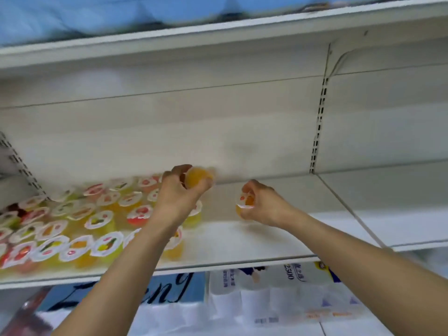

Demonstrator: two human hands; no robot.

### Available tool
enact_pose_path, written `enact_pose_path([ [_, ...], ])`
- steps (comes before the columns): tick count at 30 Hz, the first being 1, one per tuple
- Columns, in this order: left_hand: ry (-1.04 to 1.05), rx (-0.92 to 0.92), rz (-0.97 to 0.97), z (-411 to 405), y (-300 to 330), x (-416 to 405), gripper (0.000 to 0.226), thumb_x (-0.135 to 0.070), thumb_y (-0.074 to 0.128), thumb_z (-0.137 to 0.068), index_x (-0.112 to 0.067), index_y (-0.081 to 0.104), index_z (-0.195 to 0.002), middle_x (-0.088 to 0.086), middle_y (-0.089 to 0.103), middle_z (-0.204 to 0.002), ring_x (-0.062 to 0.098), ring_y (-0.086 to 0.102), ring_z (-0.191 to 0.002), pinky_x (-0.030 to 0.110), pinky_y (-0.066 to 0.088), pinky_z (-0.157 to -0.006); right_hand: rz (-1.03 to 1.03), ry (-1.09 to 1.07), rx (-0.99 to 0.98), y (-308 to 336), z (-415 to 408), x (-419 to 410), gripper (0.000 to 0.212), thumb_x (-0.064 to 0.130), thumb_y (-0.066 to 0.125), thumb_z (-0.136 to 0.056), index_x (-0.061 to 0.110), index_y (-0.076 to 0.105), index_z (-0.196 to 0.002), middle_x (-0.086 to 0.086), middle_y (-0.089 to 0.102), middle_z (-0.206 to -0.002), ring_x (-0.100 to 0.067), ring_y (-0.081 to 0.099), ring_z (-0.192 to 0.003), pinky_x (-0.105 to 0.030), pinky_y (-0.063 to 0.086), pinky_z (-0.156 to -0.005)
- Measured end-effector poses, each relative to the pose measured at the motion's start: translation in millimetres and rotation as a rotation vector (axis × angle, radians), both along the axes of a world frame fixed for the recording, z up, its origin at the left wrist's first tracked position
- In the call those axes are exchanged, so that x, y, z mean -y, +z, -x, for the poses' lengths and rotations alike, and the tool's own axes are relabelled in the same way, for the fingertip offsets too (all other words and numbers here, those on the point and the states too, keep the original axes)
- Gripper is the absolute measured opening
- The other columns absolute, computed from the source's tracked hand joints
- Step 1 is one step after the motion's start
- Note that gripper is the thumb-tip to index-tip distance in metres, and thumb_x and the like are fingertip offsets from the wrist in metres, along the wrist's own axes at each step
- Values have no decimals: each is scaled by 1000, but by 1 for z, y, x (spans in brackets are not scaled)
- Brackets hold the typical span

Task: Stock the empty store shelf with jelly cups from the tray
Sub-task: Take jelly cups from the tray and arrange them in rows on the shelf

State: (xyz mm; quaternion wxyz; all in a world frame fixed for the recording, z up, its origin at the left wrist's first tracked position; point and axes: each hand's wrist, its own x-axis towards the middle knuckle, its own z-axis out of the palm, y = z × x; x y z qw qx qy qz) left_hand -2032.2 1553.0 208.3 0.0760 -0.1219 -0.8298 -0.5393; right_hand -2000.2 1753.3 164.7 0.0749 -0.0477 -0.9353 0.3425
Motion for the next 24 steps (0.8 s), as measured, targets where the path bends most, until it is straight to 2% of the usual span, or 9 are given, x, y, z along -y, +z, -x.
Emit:
enact_pose_path([
  [2, 34, 13, 2, 17, 2, 25, 68, -61, 72, -62, -30, 56, -120, 4, 60, -111, 21, 67, -91, 23, 50, -62, -37, -6, 29, -3, 25, 19, 52, 35, 69, -77, 23, 49, -123, 8, 59, -111, -12, 56, -94, -23, 45, -83],
  [5, 61, 48, -4, 35, 4, 54, 70, -70, 70, -54, -37, 56, -115, 2, 59, -115, 20, 67, -93, 33, 51, -74, -111, -1, 51, -5, 59, 41, 55, 34, 69, -76, 22, 50, -127, 2, 57, -124, -18, 57, -109, -27, 46, -90],
  [8, 81, 83, -29, 49, 4, 71, 62, -59, 79, -64, -33, 56, -116, 3, 62, -111, 19, 69, -87, 34, 53, -74, -160, 30, 11, -3, 79, 57, 49, 35, 71, -78, 18, 54, -120, -4, 61, -121, -23, 58, -109, -31, 47, -87],
  [11, 84, 110, -99, 56, 6, 77, 55, -41, 82, -70, -23, 59, -116, 4, 67, -103, 21, 71, -82, 41, 57, -82, -126, 82, -36, 0, 91, 66, 51, 39, 76, -76, 16, 56, -117, -4, 63, -120, -23, 59, -106, -31, 47, -84],
  [15, 75, 141, -89, 60, 9, 78, 50, -45, 78, -74, -25, 58, -115, -3, 66, -99, 19, 72, -79, 41, 56, -86, -105, 128, 12, -2, 98, 65, 67, 49, 76, -73, 20, 50, -127, -4, 53, -124, -23, 57, -111, -36, 48, -92],
  [17, 47, 161, -77, 64, 10, 78, 48, -48, 75, -76, -26, 58, -115, -7, 64, -98, 18, 73, -79, 42, 56, -88, -61, 117, 48, 6, 95, 59, 75, 50, 74, -74, 27, 40, -137, -4, 39, -130, -21, 53, -114, -36, 46, -97],
  [18, 30, 171, -77, 65, 11, 77, 49, -50, 73, -77, -26, 58, -116, -7, 64, -101, 17, 73, -78, 42, 56, -88, -33, 115, 25, 13, 92, 55, 73, 47, 73, -77, 29, 37, -139, -4, 36, -133, -20, 52, -111, -32, 45, -95],
  [21, -7, 212, -57, 70, 16, 65, 59, -54, 68, -79, -25, 50, -127, -2, 60, -115, 15, 73, -78, 36, 54, -84, 79, 187, -98, 45, 79, 52, 65, 40, 71, -83, 37, 39, -139, 1, 39, -132, -12, 51, -103, -19, 45, -78],
  [24, -69, 242, -71, 71, 24, 42, 60, -53, 68, -80, -25, 43, -127, -2, 61, -110, 14, 73, -74, 39, 56, -87, 236, 351, -133, 67, 69, 64, 61, 41, 75, -79, 46, 46, -133, 13, 48, -126, -6, 55, -104, -21, 51, -82],
])
